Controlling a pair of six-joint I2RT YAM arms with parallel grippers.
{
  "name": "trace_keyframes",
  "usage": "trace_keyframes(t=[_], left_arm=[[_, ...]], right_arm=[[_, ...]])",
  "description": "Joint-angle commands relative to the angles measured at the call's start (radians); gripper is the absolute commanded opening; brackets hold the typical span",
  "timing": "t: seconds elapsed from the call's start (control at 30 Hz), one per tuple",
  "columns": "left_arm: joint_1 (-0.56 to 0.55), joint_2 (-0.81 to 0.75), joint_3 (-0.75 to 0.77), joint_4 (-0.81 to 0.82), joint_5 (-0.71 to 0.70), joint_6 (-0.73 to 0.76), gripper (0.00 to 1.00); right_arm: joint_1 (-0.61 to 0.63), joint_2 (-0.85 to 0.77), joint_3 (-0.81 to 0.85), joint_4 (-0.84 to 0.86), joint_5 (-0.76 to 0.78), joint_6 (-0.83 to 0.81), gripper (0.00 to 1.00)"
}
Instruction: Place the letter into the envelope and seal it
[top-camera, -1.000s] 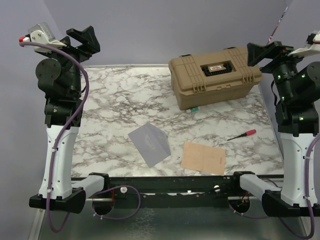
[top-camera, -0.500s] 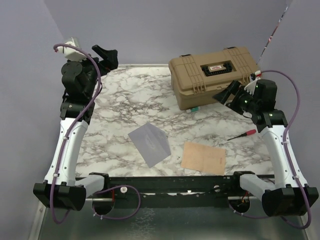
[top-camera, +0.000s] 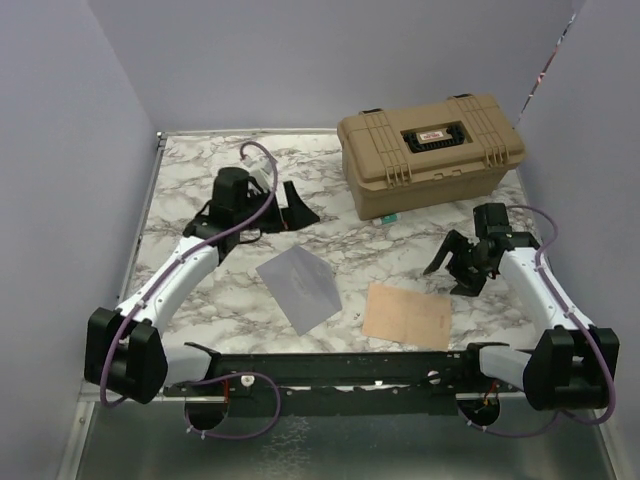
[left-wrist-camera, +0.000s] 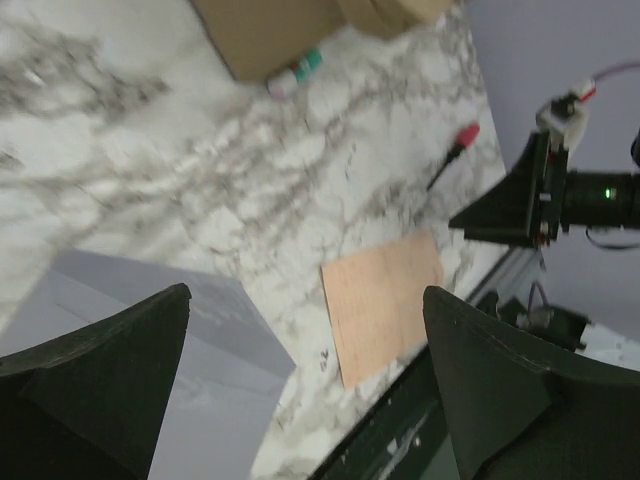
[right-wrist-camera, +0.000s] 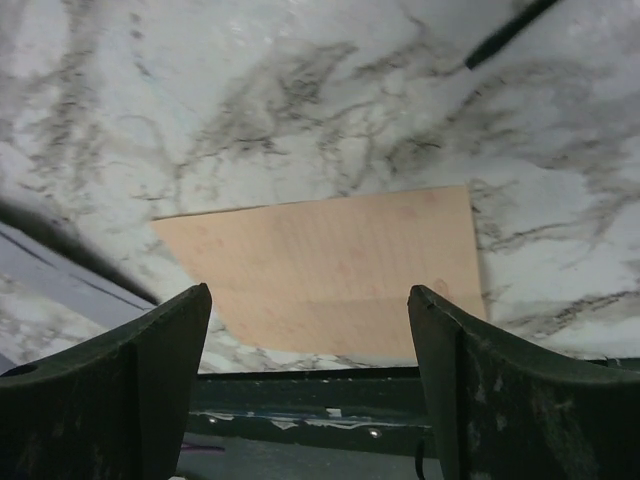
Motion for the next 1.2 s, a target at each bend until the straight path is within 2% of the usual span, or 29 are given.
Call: trace_keyframes(t=[0.0,0.23,0.33,0.47,0.67,0.83,0.97,1.1,1.17], left_arm=[[-0.162,0.024,-0.057,-0.018,0.038,0.007,0.99],[-0.422,0.129,-0.04,-0.014,-0.16,0.005,0.94],[-0.486,0.186,-0.021,-0.007,-0.219,0.021,0.94],[-0.547,0.271,-0.004,0.02,-0.227,0.095,0.92],[-0.566,0.358,0.013,0.034,-0.252,0.103,0.91],[-0.577,0.393,0.01,0.085,-0.232,0.097,0.86],[-0.579,0.423,0.013,0.103,-0.236,0.097,0.82],[-0.579,0.446,0.012,0.109,-0.263,0.09,0.81],[-0.579,0.453,0.01,0.11,-0.293,0.083,0.78]], right_arm=[[-0.006,-0.024,-0.089,-0.032,0.132,0.04,0.85],[-0.007,-0.027,-0.122,-0.002,0.216,0.125,0.84],[-0.008,-0.018,-0.152,-0.002,0.263,0.15,0.88],[-0.008,-0.002,-0.177,0.032,0.299,0.169,0.93],[-0.008,0.032,-0.189,0.066,0.24,0.169,0.94],[-0.008,0.055,-0.244,0.115,0.074,0.185,0.95],[-0.008,0.086,-0.277,0.148,-0.001,0.182,0.94],[-0.007,0.12,-0.289,0.186,-0.086,0.154,0.94],[-0.008,0.129,-0.286,0.208,-0.137,0.136,0.92]])
